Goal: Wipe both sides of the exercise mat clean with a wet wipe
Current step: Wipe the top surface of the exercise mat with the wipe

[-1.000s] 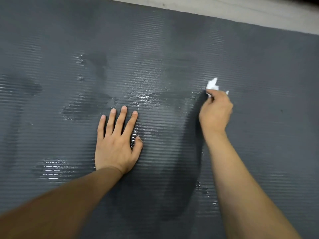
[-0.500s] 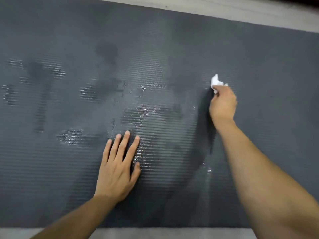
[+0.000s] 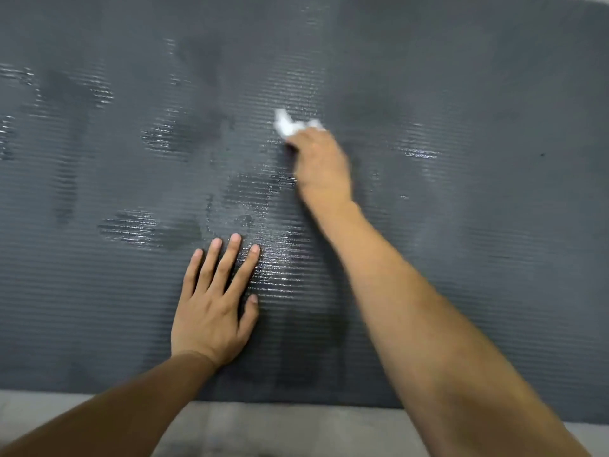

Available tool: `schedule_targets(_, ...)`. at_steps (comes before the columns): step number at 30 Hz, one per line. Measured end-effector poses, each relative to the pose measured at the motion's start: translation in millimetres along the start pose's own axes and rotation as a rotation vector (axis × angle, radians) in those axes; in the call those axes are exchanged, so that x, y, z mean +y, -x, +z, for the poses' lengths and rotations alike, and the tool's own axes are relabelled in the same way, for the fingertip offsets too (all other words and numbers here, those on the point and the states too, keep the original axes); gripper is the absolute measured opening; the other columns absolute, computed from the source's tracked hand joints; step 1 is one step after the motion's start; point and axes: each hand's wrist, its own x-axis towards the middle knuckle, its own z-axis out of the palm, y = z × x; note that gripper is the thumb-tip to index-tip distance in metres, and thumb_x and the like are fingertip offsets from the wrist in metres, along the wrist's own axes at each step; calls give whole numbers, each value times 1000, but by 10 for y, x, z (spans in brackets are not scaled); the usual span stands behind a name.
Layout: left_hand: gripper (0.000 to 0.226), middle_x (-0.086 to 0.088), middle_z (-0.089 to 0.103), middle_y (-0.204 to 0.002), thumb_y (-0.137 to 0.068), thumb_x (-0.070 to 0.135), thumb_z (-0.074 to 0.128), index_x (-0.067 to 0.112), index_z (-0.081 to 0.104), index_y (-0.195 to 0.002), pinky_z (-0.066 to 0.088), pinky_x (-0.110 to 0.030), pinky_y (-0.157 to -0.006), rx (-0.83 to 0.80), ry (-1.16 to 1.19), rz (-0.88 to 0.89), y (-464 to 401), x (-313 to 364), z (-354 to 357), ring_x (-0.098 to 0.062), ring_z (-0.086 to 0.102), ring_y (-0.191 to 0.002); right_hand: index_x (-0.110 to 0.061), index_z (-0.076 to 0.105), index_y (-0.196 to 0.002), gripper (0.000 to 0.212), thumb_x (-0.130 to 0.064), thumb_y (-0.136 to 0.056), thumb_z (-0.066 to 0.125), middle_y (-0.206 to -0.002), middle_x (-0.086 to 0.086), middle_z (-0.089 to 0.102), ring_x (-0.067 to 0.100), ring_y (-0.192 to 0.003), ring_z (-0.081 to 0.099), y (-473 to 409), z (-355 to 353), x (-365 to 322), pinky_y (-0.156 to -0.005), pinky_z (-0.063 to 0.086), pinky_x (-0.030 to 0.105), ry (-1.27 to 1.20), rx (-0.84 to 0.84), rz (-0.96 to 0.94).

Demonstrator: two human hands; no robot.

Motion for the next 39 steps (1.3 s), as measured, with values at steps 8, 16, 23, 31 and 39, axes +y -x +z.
schedule_targets(8,68,-11,21,-170,-96,38,38,17,32,-161,20,-61,-124,22,-26,-9,-6,33,0,-34,18,-158,-9,75,-100,35,2,-79,50,-96,17,70,39,-88,63,443,-712,1143,-80,40,35,79,326,635)
schedule_targets(16,66,-18,26,-167,-97,38,39,8,40,-156,18,-62,-124,3,-28,9,1,-38,39,-38,18,-157,-11,71,-112,57,-14,-86,21,-112,4,67,26,-118,54,382,145,-940,-100,41,33,-145,-245,-33)
schedule_targets(23,69,-9,20,-171,-95,40,39,18,33,-161,21,-62,-123,-40,1,3,-42,-20,-45,-34,17,-158,-8,71,-108,37,2,-79,51,-107,11,68,35,-95,60,855,-908,1149,-91,42,33,136,262,558)
schedule_targets(31,69,-15,28,-168,-95,40,39,14,36,-159,18,-58,-125,-45,-22,15,-14,-80,4,-35,22,-156,-8,75,-100,29,5,-77,62,-105,10,70,32,-104,61,506,45,-711,-94,41,32,-135,54,319)
schedule_targets(39,68,-10,26,-169,-96,39,39,20,34,-161,17,-56,-126,11,58,28,-3,-41,-11,-34,23,-156,-22,63,-129,55,6,-83,53,-113,2,68,27,-110,58,895,-344,50,-102,44,36,95,73,187)
